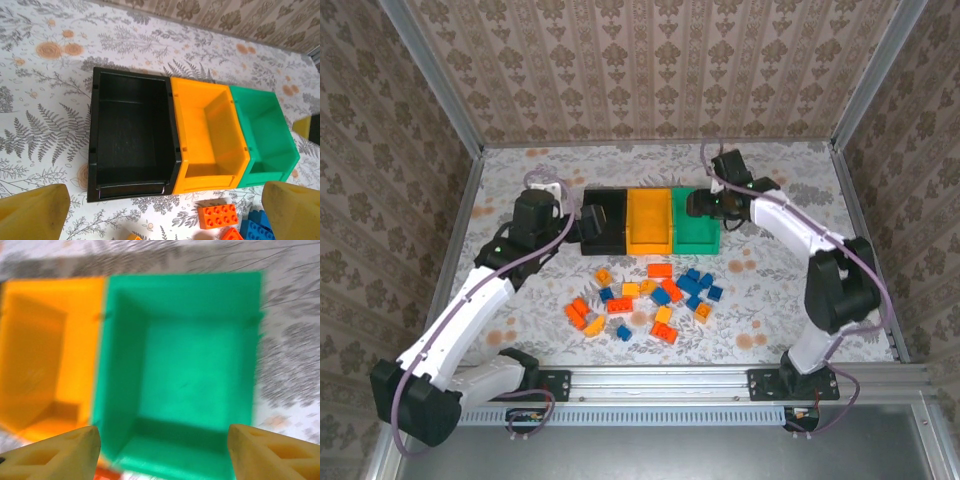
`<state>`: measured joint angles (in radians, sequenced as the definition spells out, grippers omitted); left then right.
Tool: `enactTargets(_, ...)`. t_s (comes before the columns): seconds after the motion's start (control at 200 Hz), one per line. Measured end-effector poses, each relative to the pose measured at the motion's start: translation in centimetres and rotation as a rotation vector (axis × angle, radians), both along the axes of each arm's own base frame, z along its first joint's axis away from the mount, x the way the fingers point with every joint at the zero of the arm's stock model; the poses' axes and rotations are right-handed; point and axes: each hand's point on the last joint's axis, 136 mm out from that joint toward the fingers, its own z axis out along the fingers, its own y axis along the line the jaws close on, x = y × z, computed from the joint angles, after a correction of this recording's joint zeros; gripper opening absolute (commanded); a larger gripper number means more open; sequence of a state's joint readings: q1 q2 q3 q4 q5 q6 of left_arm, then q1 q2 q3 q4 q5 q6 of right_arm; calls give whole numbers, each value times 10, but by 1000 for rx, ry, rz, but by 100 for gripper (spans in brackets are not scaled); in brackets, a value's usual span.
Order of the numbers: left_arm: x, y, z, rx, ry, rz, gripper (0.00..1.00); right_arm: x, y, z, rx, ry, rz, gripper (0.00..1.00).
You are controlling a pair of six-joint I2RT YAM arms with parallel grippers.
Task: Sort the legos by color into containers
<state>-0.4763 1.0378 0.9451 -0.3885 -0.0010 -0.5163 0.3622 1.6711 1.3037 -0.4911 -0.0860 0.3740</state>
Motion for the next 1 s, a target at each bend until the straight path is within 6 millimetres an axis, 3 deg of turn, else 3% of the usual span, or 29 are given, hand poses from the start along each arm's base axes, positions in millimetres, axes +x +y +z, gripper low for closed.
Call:
enactTargets(0.085, -5, 6, 7, -7, -27, 16, 100, -32, 38, 1, 23, -21, 102, 72)
enactTargets(0.27, -16, 24, 18, -2, -78, 72, 100, -105, 123, -24, 38, 20, 366, 75)
enactTargets(0.43, -25, 36, 20, 2, -99, 102, 100, -147, 167, -38, 10, 46, 527, 75)
enactTargets(0.57, -28, 38, 11, 11, -84, 105, 100, -171, 166, -51, -55, 74, 571, 75)
enactTargets(0.8, -31, 40, -6, 30, -41, 110, 100, -225, 124, -76, -199, 164, 620, 78)
enactTargets(0.995, -28, 51, -8, 34, -32, 146, 100, -246, 115, -95, -263, 217, 656, 81)
